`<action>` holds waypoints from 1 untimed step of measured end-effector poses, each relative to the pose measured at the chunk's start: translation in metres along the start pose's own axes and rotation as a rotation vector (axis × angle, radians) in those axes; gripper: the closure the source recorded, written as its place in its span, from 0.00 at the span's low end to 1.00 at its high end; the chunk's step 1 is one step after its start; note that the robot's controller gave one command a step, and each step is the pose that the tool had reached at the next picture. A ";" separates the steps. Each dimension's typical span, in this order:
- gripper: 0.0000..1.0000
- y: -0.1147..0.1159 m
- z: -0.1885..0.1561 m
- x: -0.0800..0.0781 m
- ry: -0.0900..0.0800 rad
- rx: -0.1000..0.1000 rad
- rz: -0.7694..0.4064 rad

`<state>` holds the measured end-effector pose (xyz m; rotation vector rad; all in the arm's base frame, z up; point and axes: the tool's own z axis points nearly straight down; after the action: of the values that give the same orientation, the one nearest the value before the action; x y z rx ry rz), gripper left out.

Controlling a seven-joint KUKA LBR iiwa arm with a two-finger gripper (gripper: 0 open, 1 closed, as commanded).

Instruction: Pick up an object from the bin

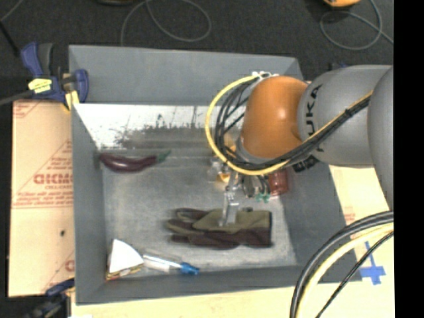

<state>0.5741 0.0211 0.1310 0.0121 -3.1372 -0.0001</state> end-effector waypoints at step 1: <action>0.00 0.000 -0.004 -0.002 -0.007 0.000 0.000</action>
Offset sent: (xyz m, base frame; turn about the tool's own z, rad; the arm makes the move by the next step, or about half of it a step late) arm 0.0206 0.0133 -0.0512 -0.2264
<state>0.5757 0.0211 0.1354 0.0114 -3.1444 -0.0006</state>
